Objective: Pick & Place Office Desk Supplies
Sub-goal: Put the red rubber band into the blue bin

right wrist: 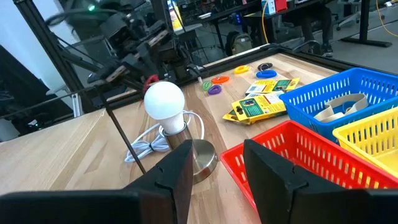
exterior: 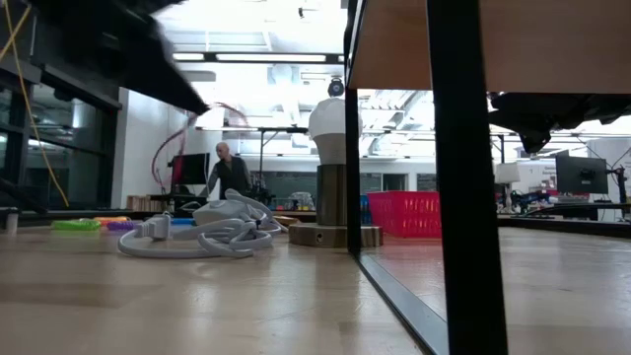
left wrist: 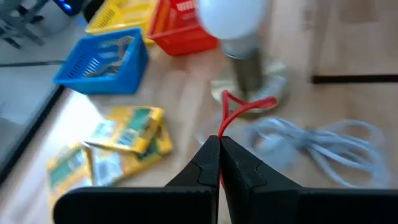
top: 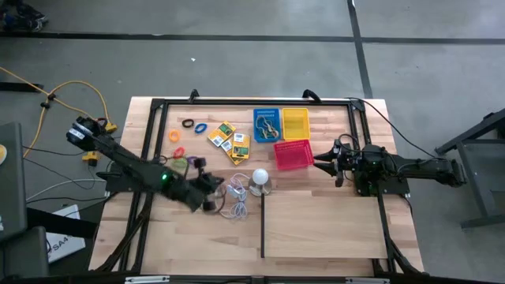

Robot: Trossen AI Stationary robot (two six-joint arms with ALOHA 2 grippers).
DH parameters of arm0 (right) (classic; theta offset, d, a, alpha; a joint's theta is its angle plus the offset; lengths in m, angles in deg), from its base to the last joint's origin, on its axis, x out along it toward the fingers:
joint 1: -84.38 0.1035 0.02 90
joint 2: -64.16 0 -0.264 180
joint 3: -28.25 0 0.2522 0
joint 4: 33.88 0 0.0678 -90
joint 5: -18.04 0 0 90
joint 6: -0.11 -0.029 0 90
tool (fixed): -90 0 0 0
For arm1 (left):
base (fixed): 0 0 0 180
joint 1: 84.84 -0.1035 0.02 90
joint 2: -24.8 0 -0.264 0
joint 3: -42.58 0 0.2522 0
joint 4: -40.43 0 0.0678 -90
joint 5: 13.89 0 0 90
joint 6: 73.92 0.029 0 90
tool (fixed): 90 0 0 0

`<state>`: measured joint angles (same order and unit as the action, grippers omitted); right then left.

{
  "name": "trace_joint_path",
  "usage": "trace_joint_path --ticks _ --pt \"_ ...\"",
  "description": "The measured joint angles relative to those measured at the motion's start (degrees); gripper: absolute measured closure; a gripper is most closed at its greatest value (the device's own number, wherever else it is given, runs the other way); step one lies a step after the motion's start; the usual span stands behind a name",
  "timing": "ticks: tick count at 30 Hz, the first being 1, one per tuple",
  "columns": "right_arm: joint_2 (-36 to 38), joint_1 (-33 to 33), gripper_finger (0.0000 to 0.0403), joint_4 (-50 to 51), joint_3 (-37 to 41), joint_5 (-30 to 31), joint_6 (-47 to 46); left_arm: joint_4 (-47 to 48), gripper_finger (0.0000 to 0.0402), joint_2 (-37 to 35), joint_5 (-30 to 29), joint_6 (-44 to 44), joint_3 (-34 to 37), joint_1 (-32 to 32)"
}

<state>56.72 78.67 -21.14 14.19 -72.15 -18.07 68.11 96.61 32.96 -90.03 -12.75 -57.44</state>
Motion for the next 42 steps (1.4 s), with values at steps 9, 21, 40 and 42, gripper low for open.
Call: trace_joint_path --ticks 9,21,40,42 --pt "0.00 0.00 0.0272 0.00 -0.01 0.00 0.00 -10.85 0.0401 0.00 10.83 18.37 -0.02 -19.78" --pt "0.00 -0.02 0.0272 0.00 0.00 0.01 0.00 -19.91 0.0401 -0.02 26.20 28.33 -0.04 -38.21" --pt "0.00 0.00 0.0272 0.00 -0.02 0.00 0.00 -42.47 0.0401 12.57 42.95 37.43 -0.08 -50.36" --pt "0.00 -0.02 0.0272 0.00 -0.01 0.02 0.00 -46.76 0.0401 15.23 45.25 37.73 -0.18 -51.56"
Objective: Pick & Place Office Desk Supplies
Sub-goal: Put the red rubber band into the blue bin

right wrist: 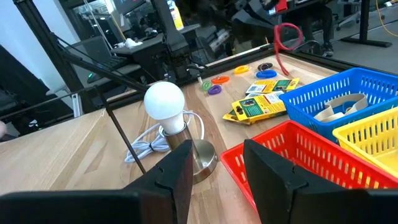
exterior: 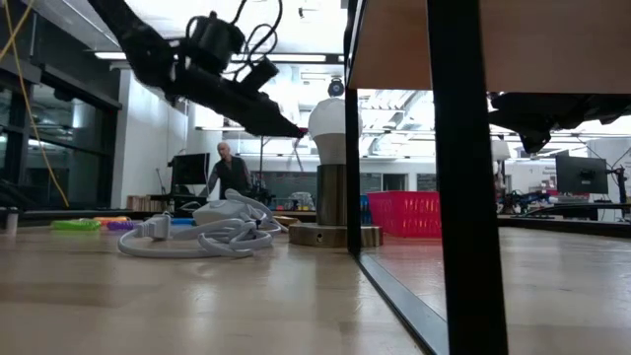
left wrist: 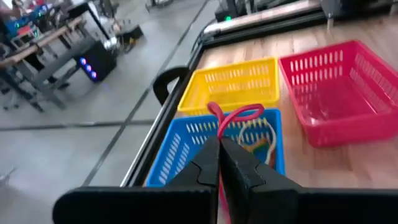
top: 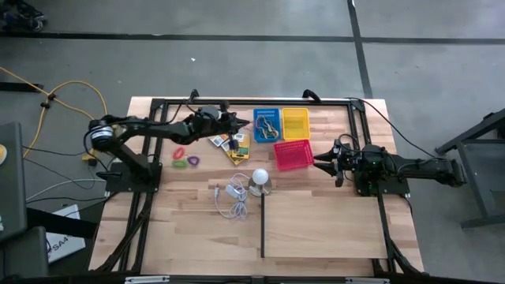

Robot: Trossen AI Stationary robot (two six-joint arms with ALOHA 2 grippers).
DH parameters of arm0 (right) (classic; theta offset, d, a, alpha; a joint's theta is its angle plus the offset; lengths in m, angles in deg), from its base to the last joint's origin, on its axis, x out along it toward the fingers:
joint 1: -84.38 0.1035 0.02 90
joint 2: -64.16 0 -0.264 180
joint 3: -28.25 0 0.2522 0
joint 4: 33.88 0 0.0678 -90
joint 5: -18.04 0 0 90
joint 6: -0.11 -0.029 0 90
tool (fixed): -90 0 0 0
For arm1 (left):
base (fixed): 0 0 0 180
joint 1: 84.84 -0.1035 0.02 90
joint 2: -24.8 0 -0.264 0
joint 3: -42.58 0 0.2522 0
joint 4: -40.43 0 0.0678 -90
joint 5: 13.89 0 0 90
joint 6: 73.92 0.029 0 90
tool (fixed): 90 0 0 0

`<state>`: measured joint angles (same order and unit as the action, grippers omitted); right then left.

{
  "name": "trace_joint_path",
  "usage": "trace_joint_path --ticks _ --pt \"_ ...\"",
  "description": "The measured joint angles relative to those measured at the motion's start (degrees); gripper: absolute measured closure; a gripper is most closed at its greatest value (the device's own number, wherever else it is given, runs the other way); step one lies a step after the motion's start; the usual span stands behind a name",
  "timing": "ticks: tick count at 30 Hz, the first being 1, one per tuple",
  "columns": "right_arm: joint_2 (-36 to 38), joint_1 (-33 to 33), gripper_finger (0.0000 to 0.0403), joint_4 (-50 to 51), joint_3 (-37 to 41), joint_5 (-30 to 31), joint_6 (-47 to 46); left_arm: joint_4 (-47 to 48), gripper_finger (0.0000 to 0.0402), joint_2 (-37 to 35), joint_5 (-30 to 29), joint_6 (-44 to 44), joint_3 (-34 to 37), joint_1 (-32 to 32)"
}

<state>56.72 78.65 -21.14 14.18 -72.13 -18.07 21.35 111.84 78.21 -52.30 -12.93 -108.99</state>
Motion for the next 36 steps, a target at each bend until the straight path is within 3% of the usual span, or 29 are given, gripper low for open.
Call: trace_joint_path --ticks 8,15,36 --pt "0.00 0.00 0.0272 0.02 0.01 0.00 0.00 -1.77 0.0401 10.52 6.67 -1.65 -9.54 -2.87" --pt "0.00 0.01 0.0272 0.02 0.01 0.00 0.00 -0.13 0.0401 15.31 8.57 0.44 -16.11 -3.24" --pt "0.00 0.00 0.0272 0.00 0.00 0.00 0.00 1.55 0.0397 19.09 10.12 -0.18 -17.26 -4.77"
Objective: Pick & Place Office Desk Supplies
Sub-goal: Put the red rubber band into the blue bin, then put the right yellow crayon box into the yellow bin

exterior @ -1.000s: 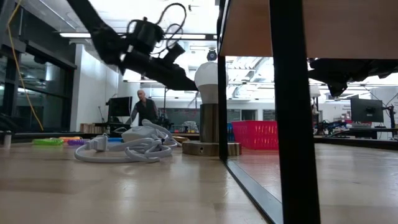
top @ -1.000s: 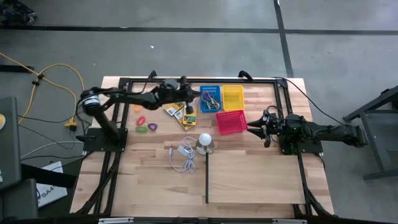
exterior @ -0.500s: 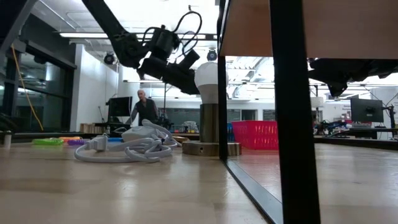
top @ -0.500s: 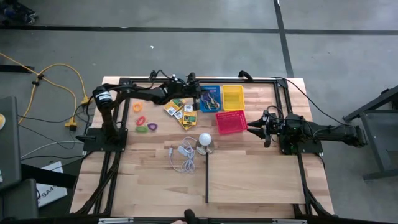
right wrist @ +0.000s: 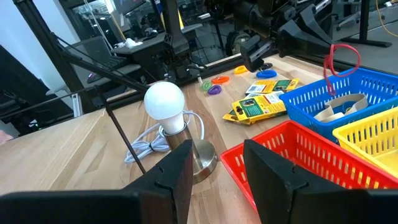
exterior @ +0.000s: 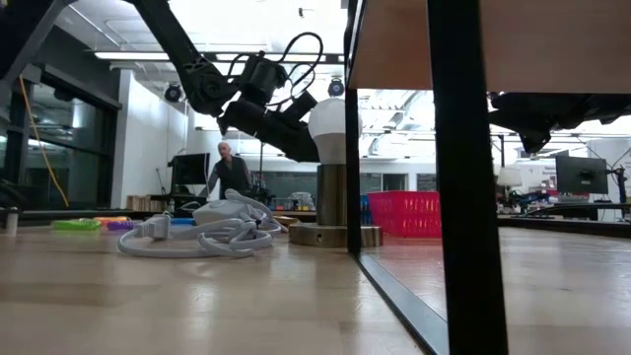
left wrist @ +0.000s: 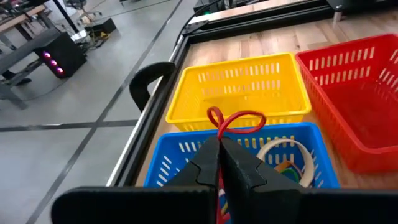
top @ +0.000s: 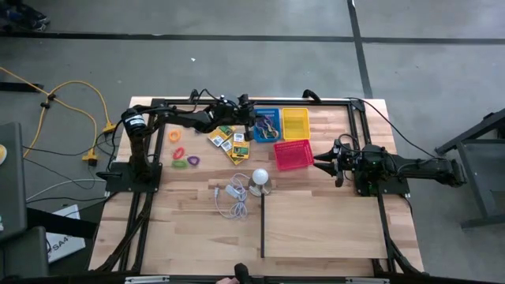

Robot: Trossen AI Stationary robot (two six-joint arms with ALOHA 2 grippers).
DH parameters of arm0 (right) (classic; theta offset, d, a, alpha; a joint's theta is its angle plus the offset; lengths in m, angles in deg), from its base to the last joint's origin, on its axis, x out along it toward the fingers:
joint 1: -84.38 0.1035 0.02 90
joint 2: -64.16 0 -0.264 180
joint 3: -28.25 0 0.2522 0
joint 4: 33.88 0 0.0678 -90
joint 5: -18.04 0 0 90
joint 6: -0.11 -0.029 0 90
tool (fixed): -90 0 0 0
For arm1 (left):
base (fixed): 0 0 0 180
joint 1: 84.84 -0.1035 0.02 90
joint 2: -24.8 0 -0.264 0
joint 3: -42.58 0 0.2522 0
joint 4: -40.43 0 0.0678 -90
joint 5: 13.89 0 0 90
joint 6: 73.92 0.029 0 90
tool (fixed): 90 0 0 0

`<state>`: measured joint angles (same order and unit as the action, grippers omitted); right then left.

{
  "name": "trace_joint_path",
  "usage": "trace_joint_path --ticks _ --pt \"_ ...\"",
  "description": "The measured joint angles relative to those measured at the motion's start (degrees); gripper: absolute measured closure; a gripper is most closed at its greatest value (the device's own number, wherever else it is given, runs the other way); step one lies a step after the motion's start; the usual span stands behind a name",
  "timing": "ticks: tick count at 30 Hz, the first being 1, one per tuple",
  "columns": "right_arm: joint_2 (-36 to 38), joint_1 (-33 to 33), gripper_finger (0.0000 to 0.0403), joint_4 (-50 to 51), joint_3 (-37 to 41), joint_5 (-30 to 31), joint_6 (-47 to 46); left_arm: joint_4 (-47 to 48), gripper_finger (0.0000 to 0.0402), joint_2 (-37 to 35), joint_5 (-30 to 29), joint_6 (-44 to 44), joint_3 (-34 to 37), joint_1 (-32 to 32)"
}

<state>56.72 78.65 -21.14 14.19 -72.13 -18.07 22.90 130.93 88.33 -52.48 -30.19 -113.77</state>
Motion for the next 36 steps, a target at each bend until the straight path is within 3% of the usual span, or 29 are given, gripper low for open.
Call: trace_joint_path --ticks 10,28,36 --pt "0.00 0.00 0.0272 0.00 0.00 0.00 0.01 0.22 0.0356 0.00 1.24 -0.07 0.00 0.00" --pt "0.00 0.00 0.0272 0.00 0.01 -0.01 0.00 0.58 0.0353 -0.18 1.31 -0.30 0.01 0.00" --pt "0.00 0.02 0.0272 0.00 0.00 -0.01 0.00 8.25 0.0353 -7.85 0.91 -0.49 0.04 0.02"
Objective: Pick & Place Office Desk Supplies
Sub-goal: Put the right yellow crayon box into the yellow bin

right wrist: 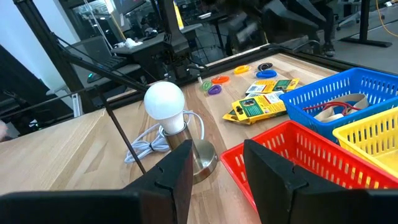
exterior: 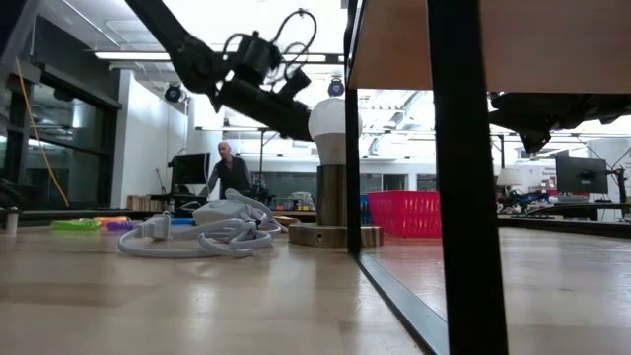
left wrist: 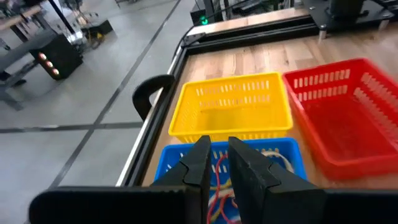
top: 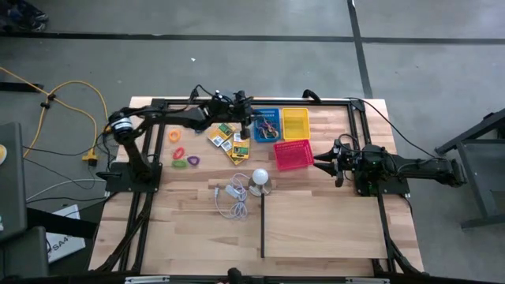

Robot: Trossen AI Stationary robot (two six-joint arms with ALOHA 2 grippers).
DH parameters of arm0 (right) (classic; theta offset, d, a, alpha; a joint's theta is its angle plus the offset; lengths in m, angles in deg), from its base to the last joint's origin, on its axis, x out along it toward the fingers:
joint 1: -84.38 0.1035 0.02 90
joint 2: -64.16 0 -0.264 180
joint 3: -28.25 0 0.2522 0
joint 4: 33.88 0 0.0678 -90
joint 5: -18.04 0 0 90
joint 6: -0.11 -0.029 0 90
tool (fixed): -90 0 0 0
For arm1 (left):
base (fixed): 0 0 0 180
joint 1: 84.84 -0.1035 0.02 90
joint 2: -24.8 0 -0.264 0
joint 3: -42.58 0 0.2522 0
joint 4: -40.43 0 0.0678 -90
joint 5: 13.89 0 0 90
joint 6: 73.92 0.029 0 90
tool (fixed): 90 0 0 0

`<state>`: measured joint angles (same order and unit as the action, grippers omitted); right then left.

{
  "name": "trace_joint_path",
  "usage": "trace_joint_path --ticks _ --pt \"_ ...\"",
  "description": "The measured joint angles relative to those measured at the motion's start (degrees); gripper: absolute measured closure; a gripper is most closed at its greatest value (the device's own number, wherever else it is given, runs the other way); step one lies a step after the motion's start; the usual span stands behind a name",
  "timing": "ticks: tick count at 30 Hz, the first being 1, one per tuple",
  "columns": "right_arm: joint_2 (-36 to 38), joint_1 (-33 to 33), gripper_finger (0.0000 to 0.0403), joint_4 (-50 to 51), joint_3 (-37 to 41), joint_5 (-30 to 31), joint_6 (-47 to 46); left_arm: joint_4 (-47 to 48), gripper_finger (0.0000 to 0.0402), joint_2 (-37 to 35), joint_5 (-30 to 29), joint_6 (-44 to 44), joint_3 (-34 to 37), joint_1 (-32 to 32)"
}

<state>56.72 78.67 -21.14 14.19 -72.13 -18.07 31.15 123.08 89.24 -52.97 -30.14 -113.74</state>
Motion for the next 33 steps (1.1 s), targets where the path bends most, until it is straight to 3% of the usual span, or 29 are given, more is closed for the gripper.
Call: trace_joint_path --ticks 5,11,20,28,33 --pt "0.00 -0.02 0.0272 0.00 0.00 -0.01 0.00 7.69 0.0353 -5.59 -2.84 0.07 -0.01 0.51" --pt "0.00 -0.02 0.0272 0.00 -0.01 -0.01 0.00 13.67 0.0353 -6.90 -4.50 1.16 -0.02 2.26" --pt "0.00 0.00 0.0272 -0.01 0.00 -0.01 0.00 27.06 0.0353 -6.90 -4.65 -10.43 0.34 4.68" --pt "0.00 -0.01 0.0272 0.00 0.00 -0.01 0.00 39.33 0.0353 -6.90 -13.94 -21.44 0.63 9.15" --pt "0.00 -0.01 0.0272 0.00 0.00 0.00 0.01 44.76 0.0353 -6.90 -15.25 -25.81 0.66 11.42"
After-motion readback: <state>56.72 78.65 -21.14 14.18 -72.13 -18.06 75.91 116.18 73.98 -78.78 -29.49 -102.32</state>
